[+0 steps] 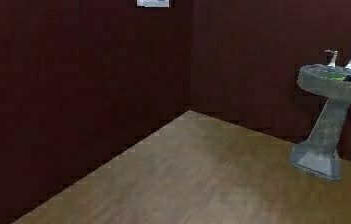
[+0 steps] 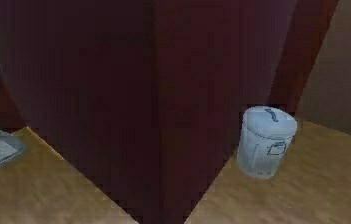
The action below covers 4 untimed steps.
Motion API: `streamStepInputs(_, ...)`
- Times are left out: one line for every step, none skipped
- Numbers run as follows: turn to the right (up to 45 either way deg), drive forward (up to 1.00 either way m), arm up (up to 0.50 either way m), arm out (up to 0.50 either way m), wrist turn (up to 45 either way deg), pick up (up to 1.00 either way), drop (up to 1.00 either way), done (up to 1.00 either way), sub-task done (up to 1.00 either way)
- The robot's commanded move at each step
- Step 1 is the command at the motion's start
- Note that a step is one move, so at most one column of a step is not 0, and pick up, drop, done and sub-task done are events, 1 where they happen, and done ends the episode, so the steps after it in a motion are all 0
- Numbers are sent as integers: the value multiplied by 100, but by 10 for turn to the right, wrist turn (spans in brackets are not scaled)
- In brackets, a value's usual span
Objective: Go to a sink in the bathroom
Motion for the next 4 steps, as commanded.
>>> streamStepInputs(-150, 0, 0, 0, 0, 0, 0, 0, 0)
streamStepInputs(0, 15, 0, 0, 0, 0, 0, 0, 0)
streamStepInputs(450, 0, 0, 0, 0, 0, 0, 0, 0)
streamStepInputs(120, 0, 0, 0, 0, 0, 0, 0, 0)
